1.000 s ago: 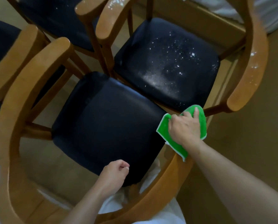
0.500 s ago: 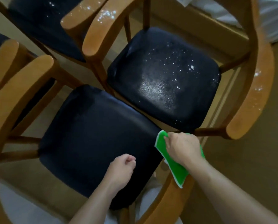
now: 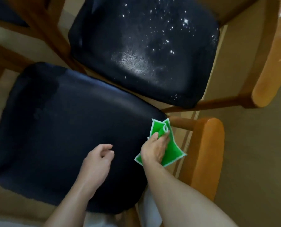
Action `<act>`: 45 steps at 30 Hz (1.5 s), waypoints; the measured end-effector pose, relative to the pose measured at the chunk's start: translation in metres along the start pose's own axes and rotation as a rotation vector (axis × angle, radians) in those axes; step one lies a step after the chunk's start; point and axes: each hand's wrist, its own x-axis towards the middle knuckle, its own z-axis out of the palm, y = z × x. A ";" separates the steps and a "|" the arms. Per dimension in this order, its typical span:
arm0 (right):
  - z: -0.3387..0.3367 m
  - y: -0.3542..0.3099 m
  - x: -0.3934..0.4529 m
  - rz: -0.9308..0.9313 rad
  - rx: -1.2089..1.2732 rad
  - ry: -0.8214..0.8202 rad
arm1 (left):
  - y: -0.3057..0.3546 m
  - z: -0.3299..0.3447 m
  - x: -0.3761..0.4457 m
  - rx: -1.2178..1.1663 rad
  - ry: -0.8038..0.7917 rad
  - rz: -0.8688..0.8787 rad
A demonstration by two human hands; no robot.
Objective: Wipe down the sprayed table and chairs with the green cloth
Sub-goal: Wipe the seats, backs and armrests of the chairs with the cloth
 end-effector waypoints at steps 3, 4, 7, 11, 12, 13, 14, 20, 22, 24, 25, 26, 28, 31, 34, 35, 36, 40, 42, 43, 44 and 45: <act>0.019 0.014 0.004 0.079 0.087 0.182 | -0.020 -0.024 0.011 -0.006 0.051 0.008; 0.021 0.015 0.004 0.097 0.091 0.226 | -0.024 -0.029 0.013 -0.015 0.067 0.013; 0.030 0.016 0.001 -0.083 -0.015 0.213 | -0.031 -0.038 0.025 -0.066 0.108 0.048; 0.038 0.011 0.006 -0.376 -0.196 0.121 | -0.029 -0.035 0.043 -0.114 0.130 0.099; 0.036 0.005 0.011 -0.408 -0.223 0.132 | -0.027 -0.034 0.046 -0.114 0.124 0.113; 0.033 -0.003 0.019 -0.455 -0.251 0.146 | -0.026 -0.033 0.049 -0.115 0.119 0.132; 0.029 -0.015 0.028 -0.511 -0.275 0.153 | -0.024 -0.032 0.051 -0.119 0.115 0.154; 0.024 -0.051 0.054 -0.575 -0.178 0.149 | -0.020 -0.033 0.057 -0.129 0.096 0.208; 0.023 -0.032 0.035 -0.404 -0.138 0.156 | -0.018 -0.034 0.056 -0.137 0.095 0.199; 0.023 -0.015 0.014 -0.239 -0.083 0.144 | -0.017 -0.037 0.054 -0.129 0.088 0.193; 0.025 -0.011 0.008 -0.191 -0.054 0.140 | -0.017 -0.038 0.053 -0.125 0.085 0.192; 0.026 -0.009 0.003 -0.168 -0.042 0.136 | -0.018 -0.040 0.054 -0.119 0.082 0.191; 0.027 -0.010 0.004 -0.198 -0.077 0.123 | -0.020 -0.042 0.056 -0.114 0.087 0.193; 0.021 -0.016 0.024 -0.378 -0.219 0.147 | -0.025 -0.041 0.063 -0.117 0.107 0.201; 0.025 -0.027 0.037 -0.474 -0.295 0.194 | -0.029 -0.041 0.066 -0.107 0.130 0.215; 0.026 -0.027 0.037 -0.465 -0.306 0.212 | -0.029 -0.040 0.066 -0.101 0.137 0.212; 0.027 -0.026 0.037 -0.455 -0.313 0.221 | -0.029 -0.039 0.066 -0.096 0.145 0.206; 0.029 -0.048 0.030 -0.632 -0.225 0.151 | -0.026 -0.039 0.065 -0.059 0.152 0.200; 0.044 -0.080 0.018 -0.792 -0.117 0.049 | -0.022 -0.039 0.065 -0.043 0.153 0.197; 0.053 -0.094 0.010 -0.830 -0.118 0.031 | -0.021 -0.040 0.066 -0.039 0.162 0.195; 0.061 -0.103 0.003 -0.854 -0.154 0.036 | -0.021 -0.041 0.065 -0.032 0.172 0.190; 0.065 -0.105 0.000 -0.877 -0.215 0.032 | -0.020 -0.042 0.064 -0.022 0.175 0.189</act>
